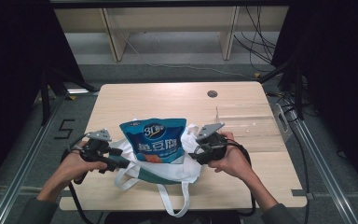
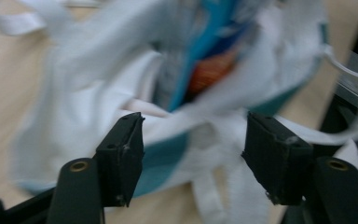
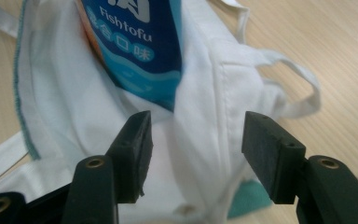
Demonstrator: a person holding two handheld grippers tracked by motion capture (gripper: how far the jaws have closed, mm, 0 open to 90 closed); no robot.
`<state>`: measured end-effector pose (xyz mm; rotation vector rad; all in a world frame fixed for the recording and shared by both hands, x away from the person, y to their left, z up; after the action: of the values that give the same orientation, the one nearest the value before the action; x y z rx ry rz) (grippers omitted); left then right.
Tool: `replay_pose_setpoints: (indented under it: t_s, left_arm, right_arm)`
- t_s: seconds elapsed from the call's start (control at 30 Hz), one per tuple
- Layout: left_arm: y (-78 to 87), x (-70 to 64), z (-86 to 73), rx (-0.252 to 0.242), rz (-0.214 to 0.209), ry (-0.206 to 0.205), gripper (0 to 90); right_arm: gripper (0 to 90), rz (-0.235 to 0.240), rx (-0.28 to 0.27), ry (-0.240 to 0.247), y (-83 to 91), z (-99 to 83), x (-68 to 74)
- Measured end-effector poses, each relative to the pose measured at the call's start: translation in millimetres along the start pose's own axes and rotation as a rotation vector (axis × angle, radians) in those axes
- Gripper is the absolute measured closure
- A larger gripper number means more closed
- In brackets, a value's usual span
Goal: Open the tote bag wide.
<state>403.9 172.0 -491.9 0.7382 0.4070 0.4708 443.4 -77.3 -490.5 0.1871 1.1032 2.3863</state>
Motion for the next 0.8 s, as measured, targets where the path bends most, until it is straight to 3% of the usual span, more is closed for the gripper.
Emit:
replay_pose_setpoints:
  t_s: [0.07, 0.13, 0.17, 0.2, 0.23, 0.33, 0.37, 0.4, 0.47, 0.5, 0.53, 0.63, 0.7, 0.8]
  left_arm:
    - [-9.4, -2.0, -5.2, 0.010, 0.010, -0.026, 42.0]
    - [-23.0, -9.0, -11.6, 0.031, -0.002, -0.036, 46.1]
    - [-29.6, -9.4, -15.5, 0.052, 0.001, -0.066, 48.9]
    - [-35.5, -8.0, -19.6, 0.075, 0.017, -0.100, 55.3]
    - [-44.7, -4.7, -25.8, 0.096, 0.048, -0.120, 61.4]
    - [-44.0, -0.6, -26.2, 0.096, 0.053, -0.120, 76.6]
    - [-43.8, 1.7, -27.0, 0.095, 0.058, -0.125, 76.6]
    - [-47.1, 2.8, -35.9, 0.129, 0.063, -0.135, 83.8]
    - [-50.7, 2.0, -42.0, 0.155, 0.059, -0.137, 85.4]
    - [-52.6, 4.0, -49.8, 0.210, 0.064, -0.174, 86.2]
    - [-56.2, 3.5, -54.9, 0.234, 0.066, -0.181, 86.9]
    - [-60.6, -1.4, -56.1, 0.247, 0.062, -0.183, 86.8]
    - [-54.7, -6.0, -50.6, 0.235, 0.057, -0.199, 85.1]
    - [-39.2, -13.4, -46.1, 0.215, 0.054, -0.190, 80.4]
  right_arm:
    - [41.7, 0.026, -0.002, 0.015, -12.7, 4.0, -0.4]
    - [46.7, 0.019, 0.032, 0.002, -22.8, 3.0, -3.0]
    - [55.8, -0.003, 0.059, 0.010, -26.6, 1.0, -5.8]
    - [71.0, -0.007, 0.066, -0.005, -29.7, -0.8, -12.6]
    - [78.6, -0.004, 0.069, -0.023, -29.0, -1.6, -15.4]
    - [82.2, 0.029, 0.044, -0.034, -29.4, -0.1, -20.3]
    - [83.2, 0.030, 0.039, -0.050, -29.4, 0.1, -22.2]
    - [83.9, 0.044, 0.021, -0.133, -30.6, 0.8, -25.8]
    - [84.2, 0.041, 0.015, -0.156, -32.8, -0.3, -31.4]
    - [84.6, 0.044, 0.009, -0.195, -35.1, -1.2, -34.5]
    - [85.0, 0.033, 0.016, -0.214, -39.0, -4.8, -40.0]
    - [85.4, 0.036, 0.033, -0.337, -61.1, -19.4, -44.1]
    - [85.4, 0.042, 0.051, -0.331, -61.0, -21.2, -43.8]
    - [85.4, 0.046, 0.049, -0.330, -58.8, -20.4, -43.8]
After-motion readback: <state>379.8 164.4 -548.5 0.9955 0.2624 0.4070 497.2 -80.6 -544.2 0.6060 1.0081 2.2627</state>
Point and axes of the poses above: each handheld gripper's, and its own axes: y roughly backward along the jaws, z roughly out of its top, x roughly to its left, the point moved 10 cm from there along -y, roughly forward along the jaws, and after that the axes turned 1 degree about z, right-handed, at the moved point
